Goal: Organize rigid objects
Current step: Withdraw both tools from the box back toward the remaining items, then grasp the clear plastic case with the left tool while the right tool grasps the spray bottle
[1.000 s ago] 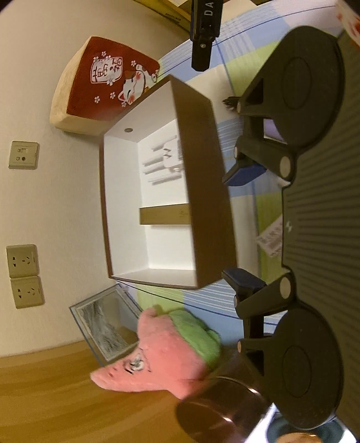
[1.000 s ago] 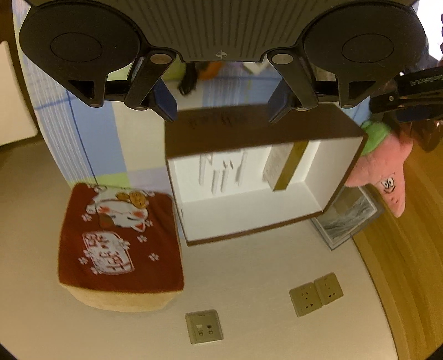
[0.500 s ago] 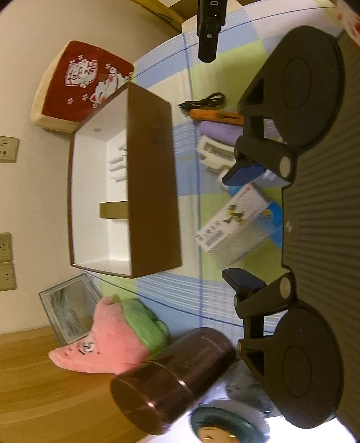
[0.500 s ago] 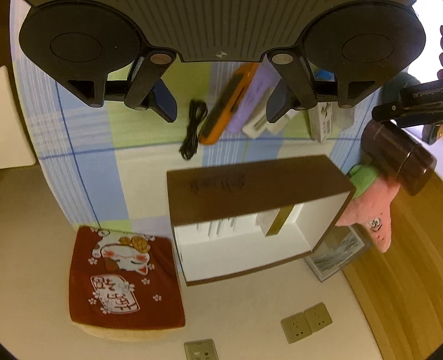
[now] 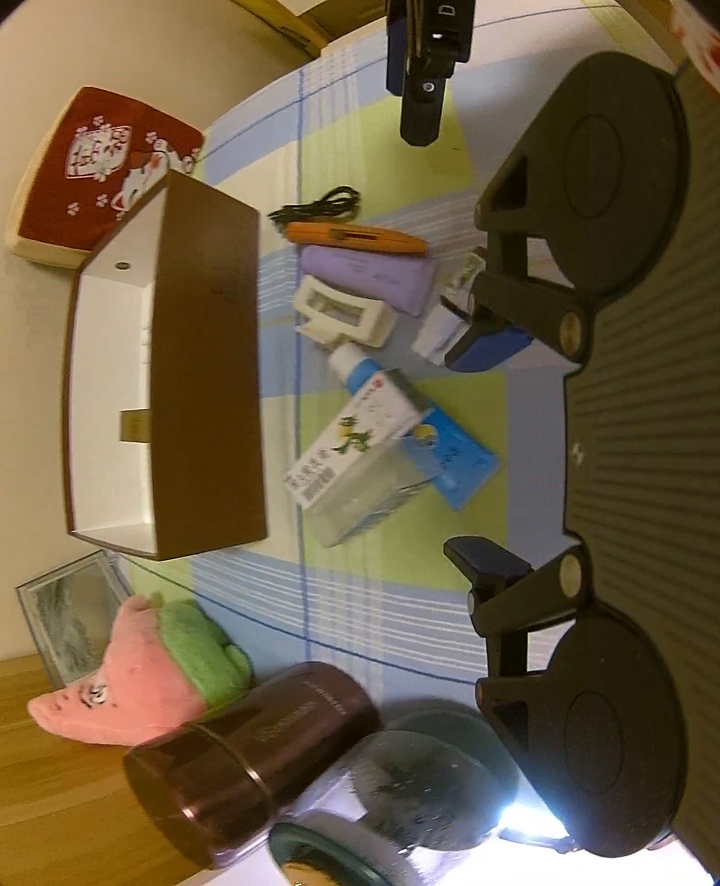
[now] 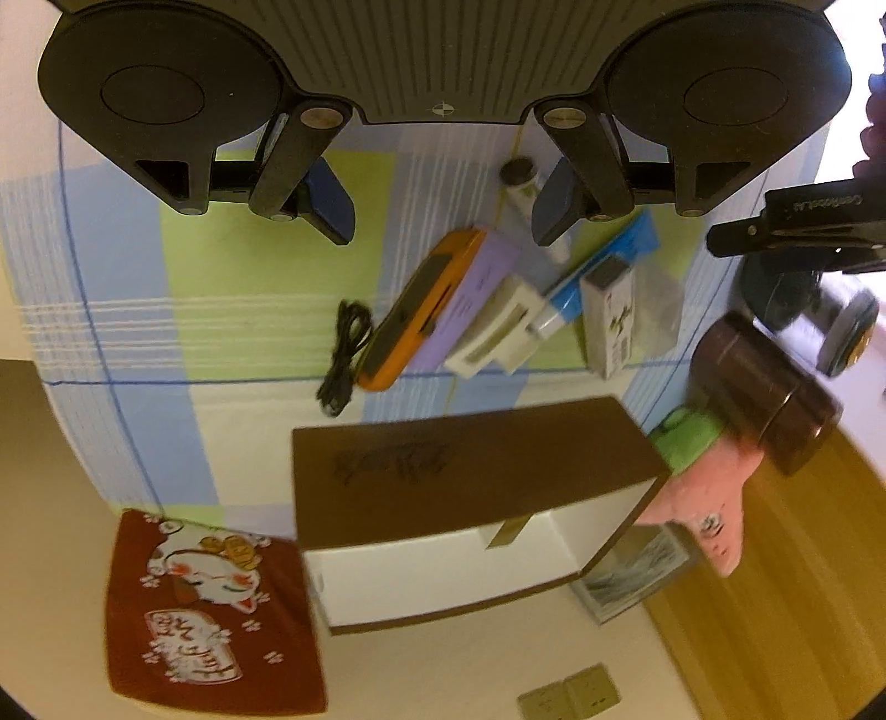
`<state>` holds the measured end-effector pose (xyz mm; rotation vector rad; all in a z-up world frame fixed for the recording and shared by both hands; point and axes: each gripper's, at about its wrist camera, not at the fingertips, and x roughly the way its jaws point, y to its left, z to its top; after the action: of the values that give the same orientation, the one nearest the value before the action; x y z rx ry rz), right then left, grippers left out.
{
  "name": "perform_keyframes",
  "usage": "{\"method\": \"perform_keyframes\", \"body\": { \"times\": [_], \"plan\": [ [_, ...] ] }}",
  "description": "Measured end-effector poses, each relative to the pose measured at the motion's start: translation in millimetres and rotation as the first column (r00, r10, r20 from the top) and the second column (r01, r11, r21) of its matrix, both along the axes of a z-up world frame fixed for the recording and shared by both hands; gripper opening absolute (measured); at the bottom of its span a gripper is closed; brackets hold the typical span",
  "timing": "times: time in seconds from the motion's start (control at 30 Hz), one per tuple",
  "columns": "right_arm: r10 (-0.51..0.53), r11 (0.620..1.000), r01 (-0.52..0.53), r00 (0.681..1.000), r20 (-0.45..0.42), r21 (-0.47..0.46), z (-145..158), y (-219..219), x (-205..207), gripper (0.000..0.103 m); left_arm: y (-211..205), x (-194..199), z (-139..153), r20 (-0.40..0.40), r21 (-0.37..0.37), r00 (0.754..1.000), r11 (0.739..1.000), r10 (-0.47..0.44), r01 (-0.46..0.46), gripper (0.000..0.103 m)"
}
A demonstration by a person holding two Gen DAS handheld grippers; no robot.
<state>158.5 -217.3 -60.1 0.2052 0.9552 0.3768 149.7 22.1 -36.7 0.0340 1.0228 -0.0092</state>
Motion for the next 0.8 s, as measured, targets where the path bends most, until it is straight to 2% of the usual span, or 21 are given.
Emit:
{"method": "perform_keyframes", "body": {
  "times": [0.4,0.6,0.67,0.8],
  "plan": [
    [0.120,0.993,-0.120,0.993,0.011,-0.009,-11,29,-6,0.064,1,-5,-16,-0.033,-0.003,0.999,1.000,-0.001,0.001,0.062],
    [0.195,0.981,-0.195,0.981,0.019,-0.005,-19,44,-6,0.055,1,-4,-24,-0.046,-0.002,0.999,1.000,0.006,-0.006,0.062],
    [0.229,0.973,-0.229,0.973,0.022,-0.020,-23,51,-5,0.048,2,-3,-28,-0.050,-0.003,0.999,1.000,0.006,-0.006,0.062],
    [0.289,0.956,-0.288,0.957,0.022,-0.056,-36,65,-1,0.041,5,-2,-35,-0.059,-0.005,0.998,1.000,0.013,-0.013,0.062]
  ]
}}
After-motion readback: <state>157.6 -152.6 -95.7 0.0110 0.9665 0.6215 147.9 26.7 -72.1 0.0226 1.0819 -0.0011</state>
